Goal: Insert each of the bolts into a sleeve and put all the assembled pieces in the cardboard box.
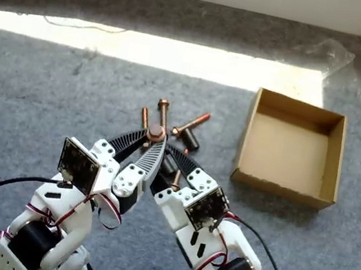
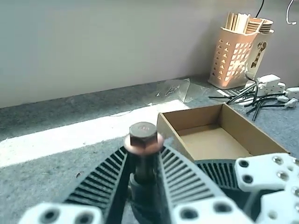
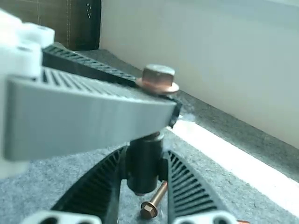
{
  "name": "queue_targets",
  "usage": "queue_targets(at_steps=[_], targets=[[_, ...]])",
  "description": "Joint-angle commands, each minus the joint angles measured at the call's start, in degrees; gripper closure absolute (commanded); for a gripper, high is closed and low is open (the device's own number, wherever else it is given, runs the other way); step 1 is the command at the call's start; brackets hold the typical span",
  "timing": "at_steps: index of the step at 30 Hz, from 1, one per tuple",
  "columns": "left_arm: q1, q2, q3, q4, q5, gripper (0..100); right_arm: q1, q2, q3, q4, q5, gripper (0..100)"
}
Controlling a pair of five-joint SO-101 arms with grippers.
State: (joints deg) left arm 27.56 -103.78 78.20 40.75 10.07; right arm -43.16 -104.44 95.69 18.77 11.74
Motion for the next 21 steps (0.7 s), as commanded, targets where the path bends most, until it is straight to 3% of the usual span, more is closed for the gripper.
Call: queue_targets(at_steps=[1, 8, 21], targets=[[-1.5, -0.9, -0.7, 0.1, -0.8, 99, 0.0, -0.9, 8.2, -0.1, 0.8, 99.3], [-8.3, -1.0, -0.7, -0.1, -0.7, 99, 0.0, -0.9, 8.2, -0.1, 0.8, 99.3], [-8.5, -1.0, -0.7, 0.0, -0.7, 99, 0.0, -0.9, 8.2, -0.1, 0.8, 99.3]])
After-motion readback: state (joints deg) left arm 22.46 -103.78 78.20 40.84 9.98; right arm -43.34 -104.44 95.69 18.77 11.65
